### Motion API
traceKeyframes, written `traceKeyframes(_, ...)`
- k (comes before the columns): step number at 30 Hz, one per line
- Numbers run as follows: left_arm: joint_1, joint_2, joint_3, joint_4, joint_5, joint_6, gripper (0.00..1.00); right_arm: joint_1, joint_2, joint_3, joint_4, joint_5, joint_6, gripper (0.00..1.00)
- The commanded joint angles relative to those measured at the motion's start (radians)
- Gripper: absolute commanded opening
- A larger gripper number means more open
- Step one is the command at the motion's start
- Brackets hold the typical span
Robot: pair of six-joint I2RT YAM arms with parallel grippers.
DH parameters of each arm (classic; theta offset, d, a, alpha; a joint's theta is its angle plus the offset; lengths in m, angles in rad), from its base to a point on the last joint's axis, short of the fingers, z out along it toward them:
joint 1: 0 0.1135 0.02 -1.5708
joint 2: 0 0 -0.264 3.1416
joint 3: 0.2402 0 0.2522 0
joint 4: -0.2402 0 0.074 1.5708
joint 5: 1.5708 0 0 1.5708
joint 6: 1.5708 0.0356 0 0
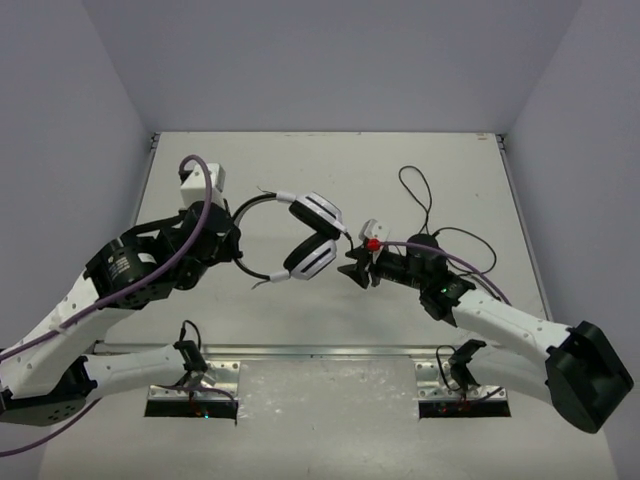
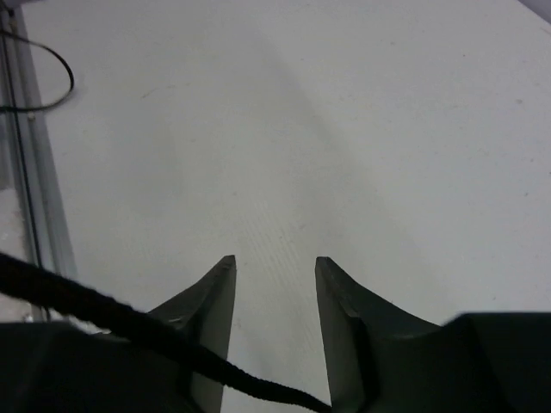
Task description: Wrap the headphones
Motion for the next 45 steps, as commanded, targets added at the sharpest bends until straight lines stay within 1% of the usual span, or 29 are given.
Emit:
traceKeyframes(1,-0.004,-0.064,0.094,0.132,-0.036,-0.016,0.01,0.0,0.06,0.029,0.116,-0.008,0.0,0.34)
traceKeyframes(2,-0.004,-0.068,0.105,0.132,-0.062,-0.015,0.01,0.001,0.056,0.017,0.133,-0.008,0.043,0.29)
traceKeyframes(3,-0.004,-0.071,0.108,0.129,-0.138,-0.011,0.01,0.003,0.021,-0.026,0.142,0.001,0.055,0.03)
traceKeyframes(5,-0.004,-0.077,0.092,0.127,-0.225,-0.01,0.01,0.003,-0.036,-0.09,0.191,0.014,0.1,0.02)
traceKeyframes(6,-0.004,-0.085,0.069,0.14,-0.321,-0.005,0.01,0.003,-0.071,-0.135,0.181,0.012,0.103,0.02)
traceKeyframes(7,-0.004,-0.111,0.046,0.175,-0.369,-0.017,0.01,0.003,-0.137,-0.153,0.169,0.037,0.111,0.02)
traceKeyframes(10,-0.004,-0.176,-0.117,0.294,-0.492,-0.033,0.01,0.003,-0.272,-0.175,0.049,0.06,0.124,0.02)
traceKeyframes(13,-0.004,-0.183,-0.233,0.469,-0.55,0.056,0.01,0.004,-0.372,-0.121,-0.13,0.028,0.135,0.05)
traceKeyframes(15,-0.004,-0.122,-0.252,0.511,-0.564,0.128,0.01,0.006,-0.4,-0.052,-0.265,-0.003,0.132,0.03)
traceKeyframes(16,-0.004,-0.092,-0.255,0.531,-0.559,0.148,0.01,0.014,-0.408,-0.022,-0.313,-0.014,0.121,0.02)
traceKeyframes(18,-0.004,-0.006,-0.27,0.621,-0.51,0.281,0.0,0.032,-0.395,0.084,-0.471,0.04,0.074,0.02)
traceKeyframes(19,-0.004,0.026,-0.289,0.652,-0.486,0.342,0.01,0.064,-0.376,0.119,-0.549,0.093,0.046,0.02)
traceKeyframes(20,-0.004,0.057,-0.286,0.655,-0.443,0.399,0.0,0.084,-0.362,0.176,-0.577,0.209,0.036,0.02)
traceKeyframes(22,-0.004,0.157,-0.272,0.64,-0.435,0.409,0.0,0.142,-0.336,0.231,-0.65,0.3,-0.021,0.02)
traceKeyframes(23,-0.004,0.209,-0.269,0.643,-0.421,0.436,0.0,0.161,-0.299,0.294,-0.676,0.383,-0.043,0.02)
traceKeyframes(24,-0.004,0.231,-0.266,0.656,-0.395,0.461,0.0,0.175,-0.277,0.325,-0.699,0.42,-0.059,0.01)
traceKeyframes(25,-0.004,0.252,-0.283,0.682,-0.371,0.54,0.0,0.205,-0.258,0.359,-0.745,0.452,-0.101,0.01)
traceKeyframes(27,-0.004,0.307,-0.291,0.71,-0.375,0.571,0.0,0.237,-0.201,0.455,-0.796,0.503,-0.141,0.01)
traceKeyframes(28,-0.004,0.326,-0.289,0.712,-0.342,0.587,0.0,0.269,-0.185,0.516,-0.853,0.508,-0.182,0.01)
traceKeyframes(30,-0.004,0.314,-0.318,0.767,-0.236,0.637,0.0,0.302,-0.153,0.561,-0.9,0.488,-0.253,0.01)
traceKeyframes(31,-0.004,0.273,-0.338,0.794,-0.09,0.675,0.0,0.305,-0.145,0.593,-0.923,0.502,-0.267,0.01)
traceKeyframes(33,-0.004,0.219,-0.398,0.87,0.076,0.705,0.0,0.305,-0.142,0.603,-0.918,0.553,-0.328,0.01)
traceKeyframes(34,-0.004,0.188,-0.405,0.874,0.225,0.709,0.0,0.307,-0.145,0.606,-0.918,0.549,-0.355,0.01)
traceKeyframes(36,-0.005,0.183,-0.406,0.862,0.316,0.72,0.0,0.305,-0.153,0.601,-0.882,0.532,-0.415,0.01)
traceKeyframes(37,-0.016,0.2,-0.401,0.852,0.318,0.729,0.0,0.305,-0.158,0.597,-0.876,0.508,-0.449,0.02)
traceKeyframes(39,-0.033,0.218,-0.396,0.838,0.255,0.726,0.0,0.305,-0.18,0.585,-0.844,0.483,-0.492,0.02)
traceKeyframes(42,-0.038,0.203,-0.407,0.835,0.186,0.702,0.0,0.305,-0.246,0.522,-0.772,0.466,-0.512,0.02)
traceKeyframes(44,-0.038,0.163,-0.418,0.862,0.038,0.682,0.0,0.305,-0.28,0.471,-0.76,0.463,-0.506,0.02)
traceKeyframes(45,-0.038,0.15,-0.415,0.862,-0.127,0.674,0.0,0.305,-0.283,0.477,-0.775,0.46,-0.5,0.02)
